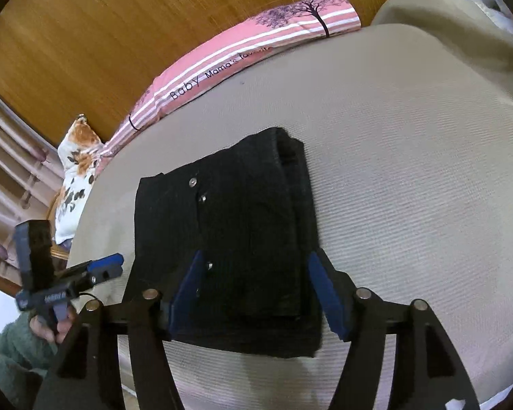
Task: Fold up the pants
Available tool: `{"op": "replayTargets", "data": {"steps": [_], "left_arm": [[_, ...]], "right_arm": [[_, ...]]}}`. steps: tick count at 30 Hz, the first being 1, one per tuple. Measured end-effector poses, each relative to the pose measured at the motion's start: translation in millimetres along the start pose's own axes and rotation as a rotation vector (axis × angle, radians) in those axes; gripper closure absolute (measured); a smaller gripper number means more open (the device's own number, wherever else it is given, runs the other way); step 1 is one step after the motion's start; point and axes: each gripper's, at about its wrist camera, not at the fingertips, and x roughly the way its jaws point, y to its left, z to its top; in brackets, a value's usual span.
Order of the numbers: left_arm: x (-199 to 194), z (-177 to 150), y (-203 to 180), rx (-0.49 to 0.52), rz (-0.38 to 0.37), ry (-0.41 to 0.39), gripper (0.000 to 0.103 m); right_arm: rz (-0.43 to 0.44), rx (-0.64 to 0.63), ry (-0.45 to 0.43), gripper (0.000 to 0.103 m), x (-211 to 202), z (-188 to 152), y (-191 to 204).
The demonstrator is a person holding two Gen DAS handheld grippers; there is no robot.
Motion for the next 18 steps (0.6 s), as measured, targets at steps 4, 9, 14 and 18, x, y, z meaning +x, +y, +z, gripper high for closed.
{"op": "replayTargets", "data": {"steps": [4,9,14,18], "left_arm": [[8.4,3.7,14.9,-0.071,-0.027,0.04,0.046],[18.7,4.3,13.6,-0.09,-0.049,0.077,0.046],[23.1,5.6,13.9,-0.094,-0.058,0.092,0.043],[26.1,9.0,21.9,-0.149,-0.098,0.117,0.043]], "right_arm": [[0.043,0.069,0.051,0.041,10.0,6.3,-25.8],[0.087,0.134,0.074,0.041,21.4,4.1,-40.5],[0.138,0.157,0.105,0.041,30.0,1.2,-47.4],[0.191,0.19,0.126,0.042,33.2,0.8,-59.8]]}}
